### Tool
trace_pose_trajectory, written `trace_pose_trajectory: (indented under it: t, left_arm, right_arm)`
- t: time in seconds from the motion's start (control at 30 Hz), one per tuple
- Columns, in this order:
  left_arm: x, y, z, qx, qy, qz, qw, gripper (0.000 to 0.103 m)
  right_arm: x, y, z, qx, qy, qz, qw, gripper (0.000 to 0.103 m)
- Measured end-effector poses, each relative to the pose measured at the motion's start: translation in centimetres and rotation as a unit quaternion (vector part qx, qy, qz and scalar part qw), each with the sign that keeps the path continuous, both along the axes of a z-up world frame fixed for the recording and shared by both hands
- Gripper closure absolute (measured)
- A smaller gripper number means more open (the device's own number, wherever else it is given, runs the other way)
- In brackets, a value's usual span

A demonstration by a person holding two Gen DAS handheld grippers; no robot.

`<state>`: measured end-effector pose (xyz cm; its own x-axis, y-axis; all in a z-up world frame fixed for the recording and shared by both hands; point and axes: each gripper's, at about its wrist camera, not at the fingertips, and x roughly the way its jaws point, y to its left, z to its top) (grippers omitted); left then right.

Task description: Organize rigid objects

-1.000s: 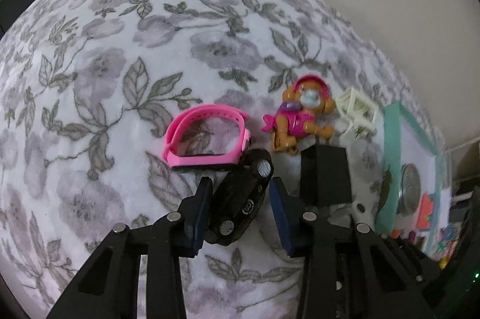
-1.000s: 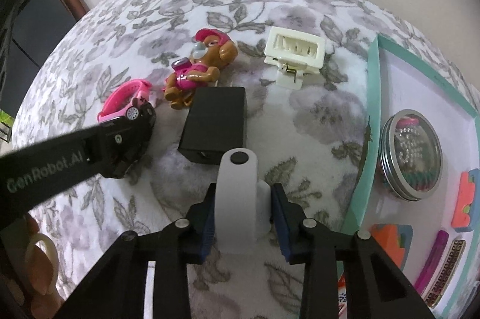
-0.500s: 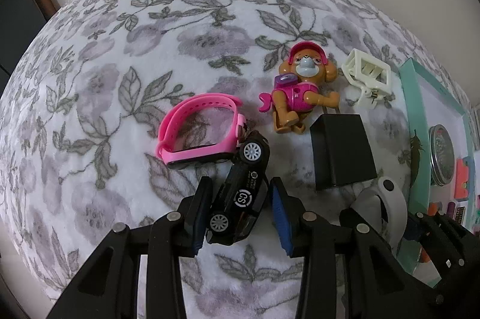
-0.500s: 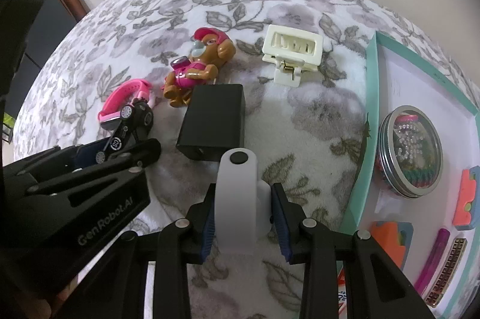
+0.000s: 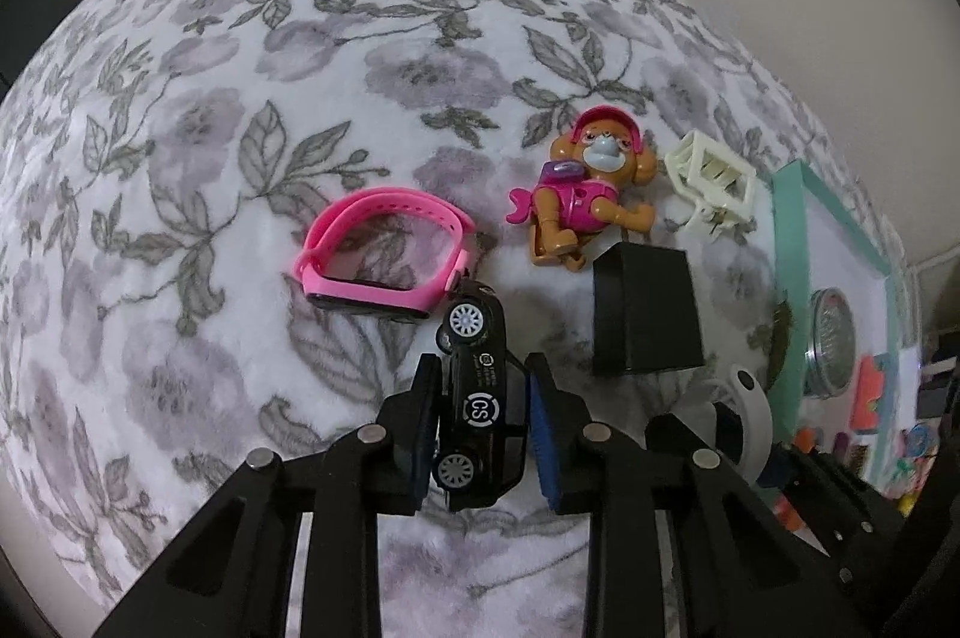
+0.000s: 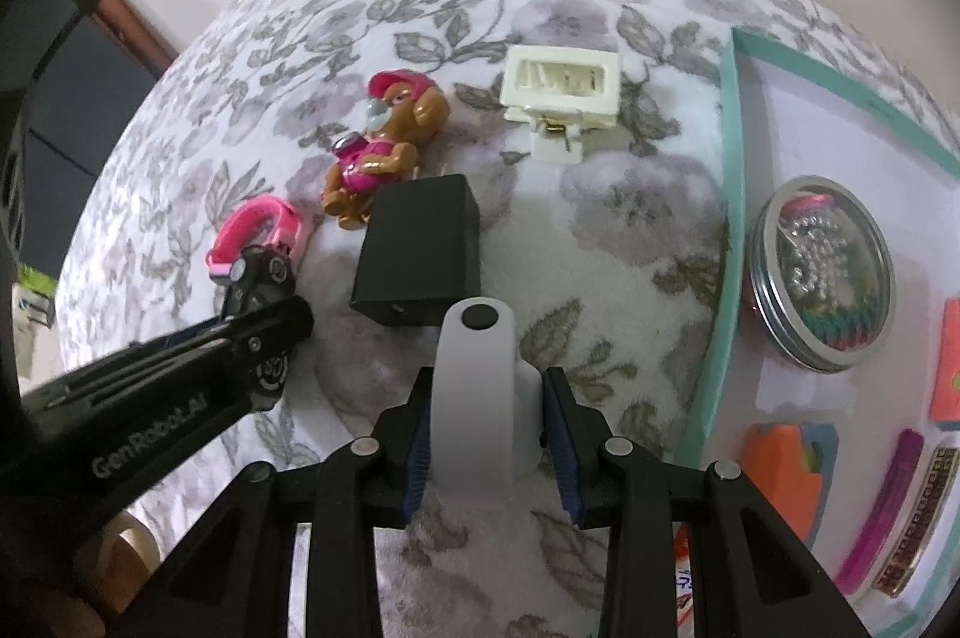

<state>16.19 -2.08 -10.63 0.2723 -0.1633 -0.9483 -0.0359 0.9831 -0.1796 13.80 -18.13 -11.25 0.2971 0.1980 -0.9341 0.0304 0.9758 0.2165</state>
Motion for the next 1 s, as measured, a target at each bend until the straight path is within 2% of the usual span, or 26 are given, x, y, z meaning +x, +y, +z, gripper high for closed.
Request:
trace_pose_trajectory:
  t: [0.17,0.3,0.43,0.6,0.77,1.0]
  left_arm:
    - [-0.4,0.7,2.1,-0.018,-0.024,0.010,0.9995,0.074]
    - [-0.9,1.4,4.7,-0.046,-0.063,0.017,0.9968,0.074]
    - [-1.4,0.9,8.1,-0.072,-0.115,0.007,0.9907,0.074]
    - [-2.2,-2.0,11.1,-0.087,-0.163,-0.024,0.9825,0.074]
    - [-2.8,-5.3,12.9,-0.092,-0.182,-0.063,0.9770,0.074]
    - [-3.2,-10.3,13.4,-0.102,-0.173,-0.106,0.9739,0.074]
  right_arm:
    - [0.0,-1.1,1.2,0.014,-0.013,-0.015,1.000,0.067]
    - [0.1,-1.8,2.9,0.018,-0.031,-0.029,0.999,0.067]
    - [0.0,-3.0,5.5,0.026,-0.064,-0.046,0.997,0.067]
    - [-0.6,-4.6,8.5,0.013,-0.102,-0.068,0.992,0.067]
    - [-1.5,-7.0,11.1,-0.031,-0.130,-0.086,0.987,0.067]
    - [-2.7,-10.7,12.8,-0.057,-0.148,-0.120,0.980,0.067]
